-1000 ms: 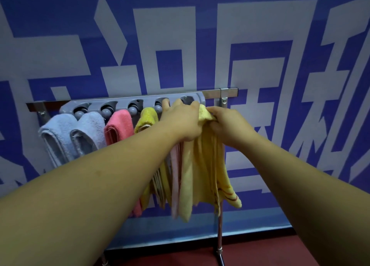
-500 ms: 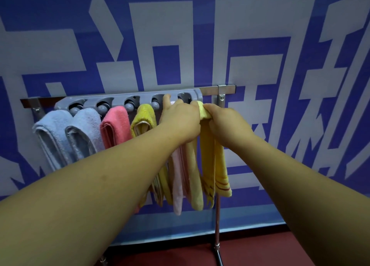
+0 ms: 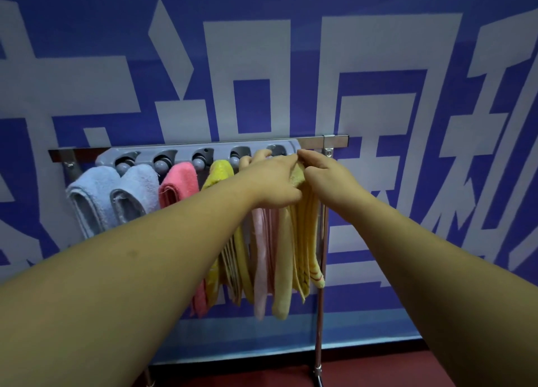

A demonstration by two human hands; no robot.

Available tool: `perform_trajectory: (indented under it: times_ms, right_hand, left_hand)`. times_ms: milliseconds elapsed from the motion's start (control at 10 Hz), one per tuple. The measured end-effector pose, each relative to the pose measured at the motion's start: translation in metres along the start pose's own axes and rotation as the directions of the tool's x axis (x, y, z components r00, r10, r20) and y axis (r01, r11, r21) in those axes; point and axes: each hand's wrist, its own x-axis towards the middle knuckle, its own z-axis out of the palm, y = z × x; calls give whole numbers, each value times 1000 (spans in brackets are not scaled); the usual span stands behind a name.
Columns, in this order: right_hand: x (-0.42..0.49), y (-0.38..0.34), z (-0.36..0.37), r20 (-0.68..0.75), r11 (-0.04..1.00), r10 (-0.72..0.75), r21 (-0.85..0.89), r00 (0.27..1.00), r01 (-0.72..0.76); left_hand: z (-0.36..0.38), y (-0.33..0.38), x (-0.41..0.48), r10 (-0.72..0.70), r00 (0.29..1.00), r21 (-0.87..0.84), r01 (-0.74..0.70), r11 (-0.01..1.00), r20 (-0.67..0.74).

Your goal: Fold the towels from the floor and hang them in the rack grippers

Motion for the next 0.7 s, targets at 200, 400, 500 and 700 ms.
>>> perform_trajectory:
  times_ms: [200, 400, 500, 700]
  right_hand:
    - [6, 7, 8, 29, 999, 49, 9, 998, -50]
    - [3, 8, 7, 84, 995, 75, 54, 994, -80]
    - [0, 6, 4, 117, 996, 70, -71, 991, -62]
    - [-12, -10, -2, 91, 943, 113, -325, 989, -78]
  left_hand:
    - [1, -6, 6, 6, 1000, -18, -6, 1000, -19]
    - [-2, -6, 3, 3, 1000, -24, -3, 1000, -2]
    - [1, -6, -1, 6, 1000, 27, -6, 1000, -4]
    - [-7, -22, -25, -8, 991, 121, 25, 992, -137]
